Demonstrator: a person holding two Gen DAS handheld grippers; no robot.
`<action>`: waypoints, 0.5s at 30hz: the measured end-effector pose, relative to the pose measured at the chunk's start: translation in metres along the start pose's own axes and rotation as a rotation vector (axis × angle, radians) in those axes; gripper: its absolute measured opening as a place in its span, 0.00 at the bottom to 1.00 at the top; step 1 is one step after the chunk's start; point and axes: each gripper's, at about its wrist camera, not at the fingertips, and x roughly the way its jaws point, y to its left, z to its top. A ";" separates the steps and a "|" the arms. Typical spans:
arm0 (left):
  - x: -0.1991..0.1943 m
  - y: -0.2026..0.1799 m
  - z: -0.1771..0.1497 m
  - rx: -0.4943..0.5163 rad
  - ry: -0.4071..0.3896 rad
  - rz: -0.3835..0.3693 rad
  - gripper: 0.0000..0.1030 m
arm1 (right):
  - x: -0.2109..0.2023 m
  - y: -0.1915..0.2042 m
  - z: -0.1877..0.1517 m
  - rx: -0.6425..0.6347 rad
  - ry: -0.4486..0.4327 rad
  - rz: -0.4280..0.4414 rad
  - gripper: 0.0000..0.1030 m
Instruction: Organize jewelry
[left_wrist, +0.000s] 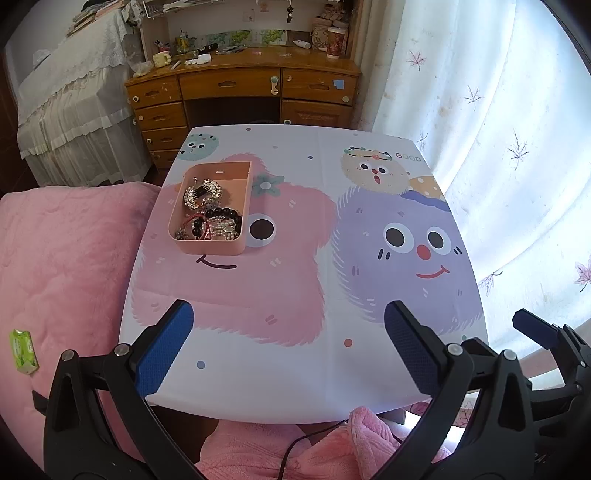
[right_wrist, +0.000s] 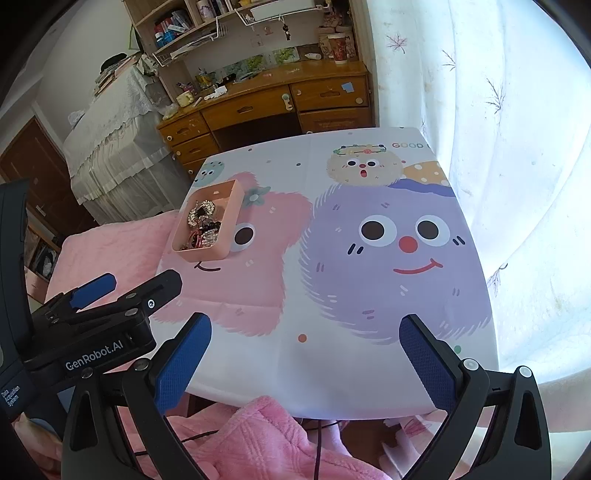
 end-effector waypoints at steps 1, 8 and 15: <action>-0.001 0.000 -0.001 -0.001 -0.001 0.000 1.00 | 0.000 0.000 0.000 0.000 0.000 0.000 1.00; 0.000 0.000 0.000 0.000 0.002 0.000 1.00 | 0.000 -0.004 0.003 -0.003 -0.002 -0.006 1.00; 0.003 -0.003 0.000 0.008 0.001 0.002 1.00 | 0.000 -0.005 0.003 0.005 0.001 -0.007 1.00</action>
